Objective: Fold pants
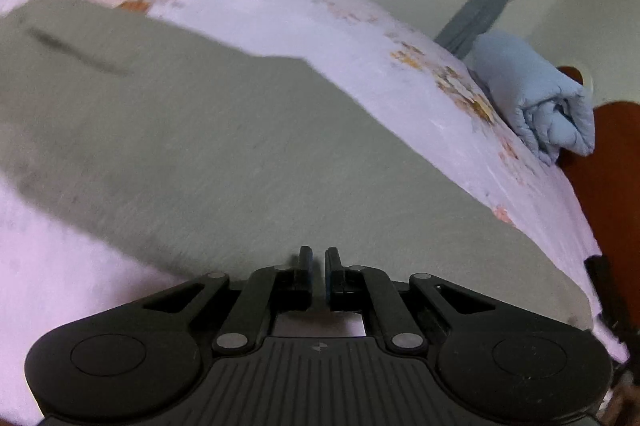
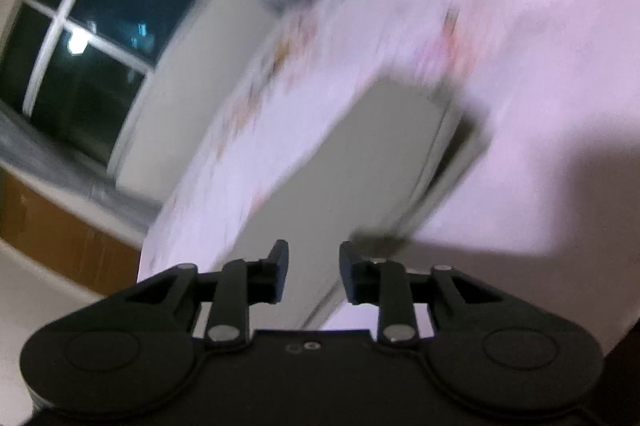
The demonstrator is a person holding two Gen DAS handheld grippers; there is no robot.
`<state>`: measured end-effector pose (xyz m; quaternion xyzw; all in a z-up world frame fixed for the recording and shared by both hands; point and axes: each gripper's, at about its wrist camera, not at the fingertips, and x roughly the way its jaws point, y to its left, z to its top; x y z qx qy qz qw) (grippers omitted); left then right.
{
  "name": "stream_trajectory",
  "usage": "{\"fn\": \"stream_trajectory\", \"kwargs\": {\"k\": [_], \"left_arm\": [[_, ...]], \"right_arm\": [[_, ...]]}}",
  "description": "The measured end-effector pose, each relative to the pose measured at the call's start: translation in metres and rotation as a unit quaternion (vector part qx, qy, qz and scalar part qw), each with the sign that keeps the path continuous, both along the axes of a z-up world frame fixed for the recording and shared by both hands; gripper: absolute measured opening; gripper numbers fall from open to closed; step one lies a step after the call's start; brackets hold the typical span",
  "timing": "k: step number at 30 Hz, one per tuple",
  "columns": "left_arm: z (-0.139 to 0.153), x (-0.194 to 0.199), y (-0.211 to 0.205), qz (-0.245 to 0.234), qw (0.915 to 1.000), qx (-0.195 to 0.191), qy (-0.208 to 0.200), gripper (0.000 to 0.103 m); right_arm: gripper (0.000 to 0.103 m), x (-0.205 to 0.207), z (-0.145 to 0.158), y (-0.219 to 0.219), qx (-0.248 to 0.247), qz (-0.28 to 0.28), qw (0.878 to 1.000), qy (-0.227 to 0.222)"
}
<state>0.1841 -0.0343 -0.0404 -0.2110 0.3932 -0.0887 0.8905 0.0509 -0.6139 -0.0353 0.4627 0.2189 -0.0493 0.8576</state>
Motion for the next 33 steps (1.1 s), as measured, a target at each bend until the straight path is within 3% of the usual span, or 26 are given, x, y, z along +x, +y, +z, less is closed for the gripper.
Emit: {"fn": "stream_trajectory", "kwargs": {"k": [3, 4, 9, 11, 13, 14, 16, 17, 18, 19, 21, 22, 23, 24, 25, 26, 28, 31, 33], "left_arm": [[0.003, 0.014, -0.008, -0.013, 0.9997, 0.019, 0.005, 0.005], [0.008, 0.019, -0.007, -0.016, 0.9996, 0.018, 0.012, 0.005], [-0.001, 0.020, -0.016, -0.016, 0.9992, 0.026, 0.025, 0.006], [-0.004, 0.015, -0.015, -0.011, 0.9993, 0.023, 0.028, 0.007], [-0.005, 0.018, -0.017, -0.008, 0.9992, 0.021, 0.032, 0.007], [-0.006, 0.018, -0.017, -0.008, 0.9992, 0.022, 0.033, 0.008], [-0.006, 0.020, -0.019, -0.009, 0.9991, 0.024, 0.035, 0.010], [-0.007, 0.020, -0.020, -0.010, 0.9991, 0.024, 0.034, 0.011], [-0.007, 0.020, -0.021, -0.010, 0.9991, 0.024, 0.034, 0.011], [-0.007, 0.020, -0.021, -0.010, 0.9991, 0.024, 0.034, 0.011], [-0.007, 0.019, -0.021, -0.011, 0.9991, 0.025, 0.032, 0.011], [-0.007, 0.019, -0.021, -0.012, 0.9991, 0.025, 0.032, 0.011], [-0.007, 0.019, -0.021, -0.012, 0.9991, 0.024, 0.032, 0.011], [-0.007, 0.020, -0.020, -0.012, 0.9991, 0.023, 0.033, 0.011], [-0.007, 0.020, -0.019, -0.013, 0.9991, 0.018, 0.035, 0.012], [-0.007, 0.021, -0.016, -0.013, 0.9991, 0.013, 0.038, 0.012], [-0.006, 0.020, -0.011, -0.014, 0.9991, 0.009, 0.039, 0.012], [-0.007, 0.018, -0.003, -0.018, 0.9991, 0.006, 0.037, 0.012], [-0.007, 0.017, 0.001, -0.019, 0.9992, 0.003, 0.036, 0.012]], "right_arm": [[0.079, 0.009, 0.003, -0.040, -0.012, -0.040, 0.999, -0.006], [0.080, 0.018, 0.004, -0.050, -0.024, -0.040, 0.999, 0.002], [0.076, 0.066, 0.005, -0.081, -0.059, -0.002, 0.998, 0.034], [0.074, 0.098, -0.003, -0.081, -0.046, 0.037, 0.997, 0.057], [0.057, 0.117, -0.007, -0.076, -0.043, 0.080, 0.992, 0.088], [0.049, 0.122, -0.008, -0.072, -0.036, 0.106, 0.991, 0.077], [0.013, 0.130, -0.004, -0.057, -0.041, 0.159, 0.984, 0.072], [0.002, 0.131, 0.003, -0.047, -0.072, 0.175, 0.980, 0.068], [0.000, 0.128, 0.013, -0.037, -0.108, 0.191, 0.975, 0.041], [0.000, 0.121, 0.027, -0.025, -0.154, 0.198, 0.968, 0.005], [0.000, 0.110, 0.041, -0.016, -0.198, 0.194, 0.959, -0.056], [0.000, 0.110, 0.039, -0.015, -0.223, 0.182, 0.956, -0.061], [0.000, 0.116, 0.030, -0.016, -0.235, 0.180, 0.955, -0.033], [0.003, 0.129, 0.014, -0.024, -0.212, 0.182, 0.960, 0.025], [0.006, 0.139, -0.006, -0.035, -0.156, 0.186, 0.965, 0.095], [0.001, 0.135, -0.017, -0.044, -0.129, 0.168, 0.971, 0.107], [0.014, 0.104, -0.010, -0.052, -0.132, 0.098, 0.985, 0.057], [0.014, 0.065, -0.005, -0.051, -0.092, 0.069, 0.993, 0.004], [0.014, 0.051, -0.006, -0.047, -0.066, 0.068, 0.996, 0.001]]}}
